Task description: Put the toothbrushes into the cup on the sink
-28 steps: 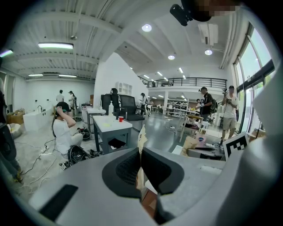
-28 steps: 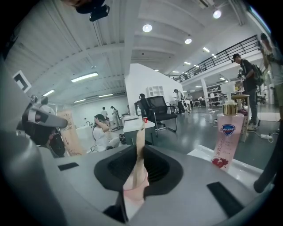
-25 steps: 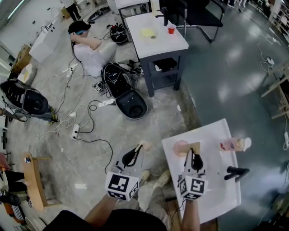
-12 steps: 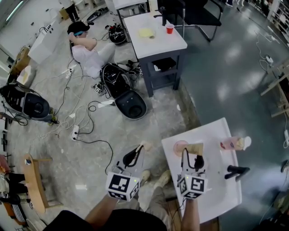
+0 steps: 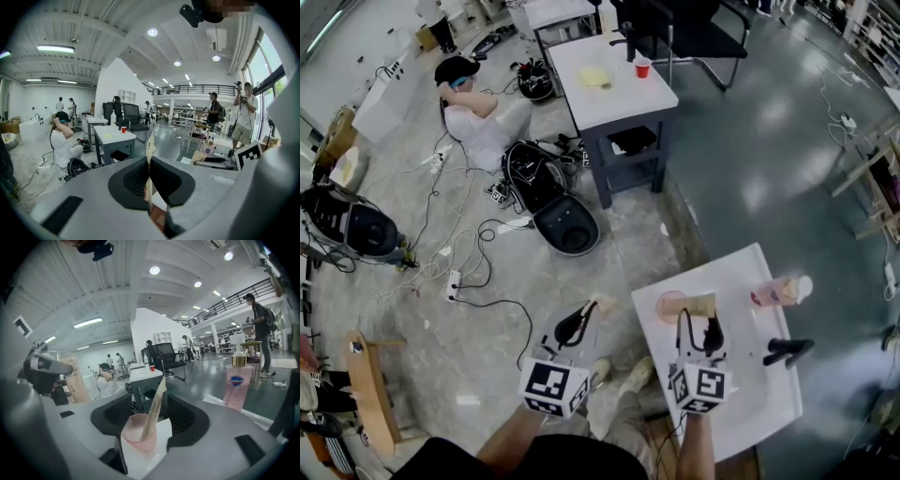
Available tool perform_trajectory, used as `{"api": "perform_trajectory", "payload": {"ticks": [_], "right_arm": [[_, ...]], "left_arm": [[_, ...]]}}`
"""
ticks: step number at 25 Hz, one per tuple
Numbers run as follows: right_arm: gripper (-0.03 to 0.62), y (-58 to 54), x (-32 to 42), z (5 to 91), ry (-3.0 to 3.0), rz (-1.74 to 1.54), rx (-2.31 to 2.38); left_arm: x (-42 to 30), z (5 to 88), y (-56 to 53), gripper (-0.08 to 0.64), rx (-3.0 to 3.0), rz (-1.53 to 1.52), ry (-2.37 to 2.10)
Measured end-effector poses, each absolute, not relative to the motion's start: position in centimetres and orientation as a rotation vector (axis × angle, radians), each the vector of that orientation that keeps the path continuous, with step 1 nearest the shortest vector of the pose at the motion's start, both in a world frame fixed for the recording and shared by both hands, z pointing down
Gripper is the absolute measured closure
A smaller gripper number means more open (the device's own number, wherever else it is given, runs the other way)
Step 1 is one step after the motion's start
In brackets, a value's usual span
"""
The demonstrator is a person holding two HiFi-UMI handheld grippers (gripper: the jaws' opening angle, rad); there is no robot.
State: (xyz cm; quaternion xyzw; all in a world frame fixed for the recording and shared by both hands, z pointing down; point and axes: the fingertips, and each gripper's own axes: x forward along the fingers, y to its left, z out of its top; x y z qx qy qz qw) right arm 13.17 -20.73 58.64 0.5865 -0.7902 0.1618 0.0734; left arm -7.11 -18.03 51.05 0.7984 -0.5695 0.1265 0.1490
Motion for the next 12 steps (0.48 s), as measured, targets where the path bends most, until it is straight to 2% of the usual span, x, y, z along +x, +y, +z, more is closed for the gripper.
{"api": "perform_trajectory", "payload": {"ticks": [12], "right_arm": [[0.385,-18.7,14.9,53.3,-2.323,0.367,1.908]], "left_arm": [[-6.4,46.8,-17.4,0.555,2.415,0.287,-1.58]]}}
